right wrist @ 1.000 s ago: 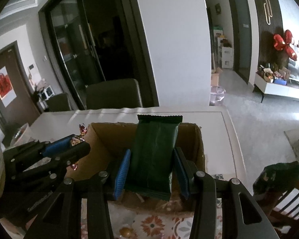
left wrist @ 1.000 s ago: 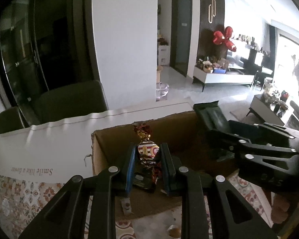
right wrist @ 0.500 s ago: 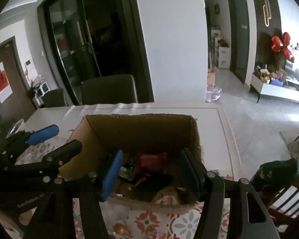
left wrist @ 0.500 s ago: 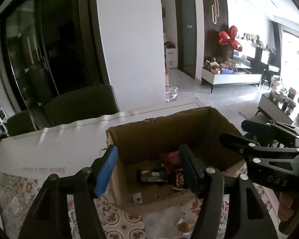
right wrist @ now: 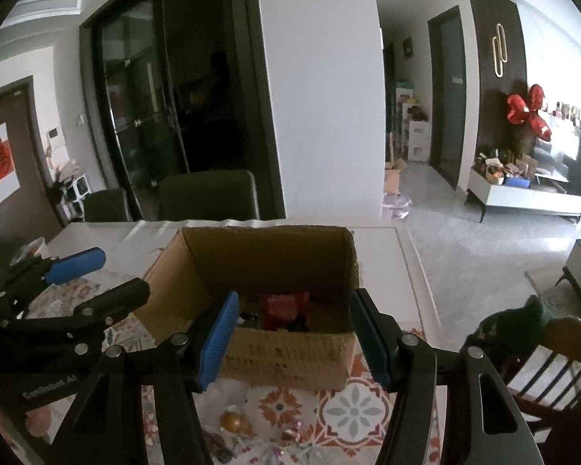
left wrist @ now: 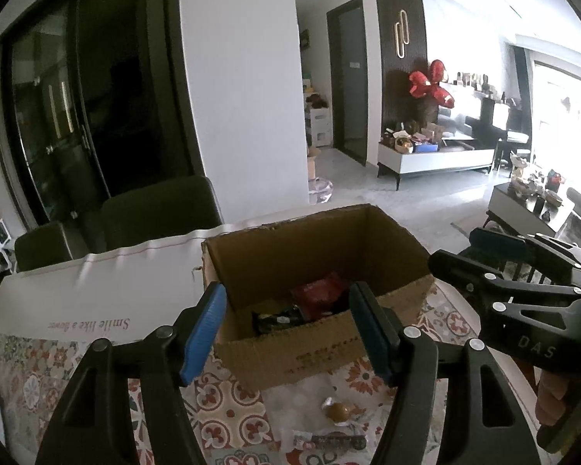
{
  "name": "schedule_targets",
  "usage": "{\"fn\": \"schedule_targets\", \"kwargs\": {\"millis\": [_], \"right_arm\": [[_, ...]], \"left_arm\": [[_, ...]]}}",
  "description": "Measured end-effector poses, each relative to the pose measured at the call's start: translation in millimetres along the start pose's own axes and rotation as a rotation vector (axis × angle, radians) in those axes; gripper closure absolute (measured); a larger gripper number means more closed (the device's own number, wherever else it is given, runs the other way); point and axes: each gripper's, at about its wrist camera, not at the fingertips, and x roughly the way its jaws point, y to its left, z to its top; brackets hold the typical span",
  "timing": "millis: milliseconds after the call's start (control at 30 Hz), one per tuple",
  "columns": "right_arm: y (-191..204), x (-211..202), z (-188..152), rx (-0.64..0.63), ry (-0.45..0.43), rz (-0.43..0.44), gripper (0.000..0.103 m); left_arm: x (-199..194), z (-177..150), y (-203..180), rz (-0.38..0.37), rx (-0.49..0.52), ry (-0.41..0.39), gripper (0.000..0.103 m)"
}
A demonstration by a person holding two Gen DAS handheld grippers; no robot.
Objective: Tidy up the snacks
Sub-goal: 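Withdraw both tools from the box toward the remaining snacks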
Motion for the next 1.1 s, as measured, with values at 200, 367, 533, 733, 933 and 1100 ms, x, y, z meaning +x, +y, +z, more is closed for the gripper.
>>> {"fn": "schedule_targets", "kwargs": {"millis": [200,367,533,733,933,1100], "right_arm": [[-0.7,-10.8,-11.5,0.010,-0.006,0.003,0.042],[-3.0,-13.3,-27.0,0.020,0.009,-0.004,0.042],[-4.8,-13.5,-41.6,0.027,0.030,0.000,0.042],[-6.9,-7.8,-58.4,0.029,0.070,0.004,0.042],[-9.9,4.0,-80.6,0.038,0.127,0.001,0.042],[-11.8,14.4,-98.1,0.038,0.167,-0.008,0.043]], "left_arm": [[-9.8,-13.0,-7.0,-0.015,0.018,-0.007,0.038],[-12.7,-28.8,-11.3,-0.019,0.026,-0.001,0.038],[-12.1,-41.2,-17.2,-0.032,0.039,0.005,0.038],[-3.2,-56.8,-20.8,-0.056,0.039,0.042,0.038],[8.7,-75.4,-22.3,-0.068,0.041,0.092,0.038],[21.4,-88.5,-26.3,-0.076,0.056,0.139,0.038]]}}
